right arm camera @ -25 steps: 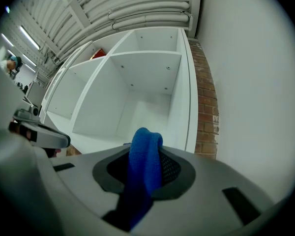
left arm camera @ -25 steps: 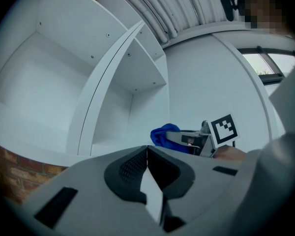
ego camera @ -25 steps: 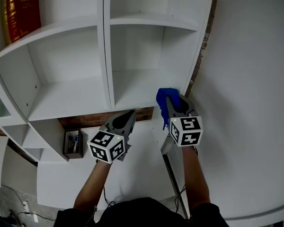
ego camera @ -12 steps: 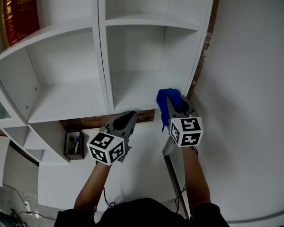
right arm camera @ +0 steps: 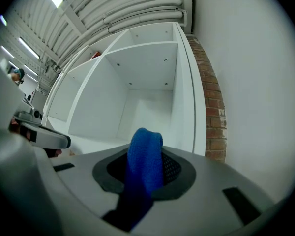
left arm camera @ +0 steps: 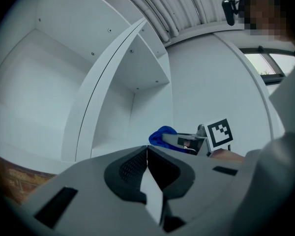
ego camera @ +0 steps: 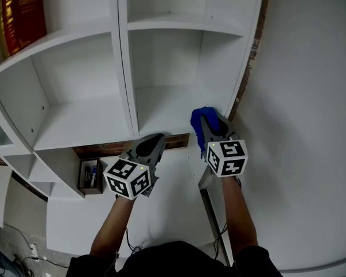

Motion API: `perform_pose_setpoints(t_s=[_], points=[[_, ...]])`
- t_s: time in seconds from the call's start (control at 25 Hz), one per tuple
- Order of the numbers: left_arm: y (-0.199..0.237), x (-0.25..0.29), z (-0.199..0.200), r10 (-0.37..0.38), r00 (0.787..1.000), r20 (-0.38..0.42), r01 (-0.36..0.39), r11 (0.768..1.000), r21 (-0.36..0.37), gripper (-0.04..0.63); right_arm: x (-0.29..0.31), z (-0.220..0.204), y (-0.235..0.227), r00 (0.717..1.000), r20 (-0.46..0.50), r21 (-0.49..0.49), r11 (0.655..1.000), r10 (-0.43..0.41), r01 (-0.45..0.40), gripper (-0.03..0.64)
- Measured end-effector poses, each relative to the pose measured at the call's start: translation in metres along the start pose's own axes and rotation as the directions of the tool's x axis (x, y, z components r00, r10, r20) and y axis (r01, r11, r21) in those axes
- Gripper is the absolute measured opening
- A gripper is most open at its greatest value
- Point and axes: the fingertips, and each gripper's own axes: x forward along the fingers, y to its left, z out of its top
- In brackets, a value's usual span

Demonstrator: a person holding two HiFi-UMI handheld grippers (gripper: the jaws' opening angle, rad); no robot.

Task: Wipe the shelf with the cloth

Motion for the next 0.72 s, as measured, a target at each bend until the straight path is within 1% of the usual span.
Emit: perform_pose_setpoints(t_s=[0.24, 0.4, 0.56, 0.72], points=[[-0.005, 0.001, -0.003, -0.027, 1.0, -0.009, 0.028, 1.0, 0.003, 0.017, 0.002, 0.0, 0.001, 1.0, -0.004, 0.03, 0.999, 0.014, -0.014, 0.098], [0.001, -0.004, -0.002, -0.015, 1.0, 0.002, 0.015, 1.0, -0.003, 0.017, 0.004, 0.0, 0.004, 1.0, -0.003, 0.045, 0.999, 0.023, -0.023, 0.098], [0.005, -0.012, 0.004, -0.005, 0.999, 0.033, 0.005, 1.0, -0.003, 0.017, 0.006, 0.002, 0.007, 1.0, -0.012, 0.016, 1.0, 0.005, -0.004, 0.098], [0.009, -0.019, 0.004, 0.009, 0.999, 0.034, -0.009, 1.0, 0.001, 0.017, 0.008, 0.002, 0.012, 1.0, -0.02, -0.019, 1.0, -0.021, 0.02, 0.098]])
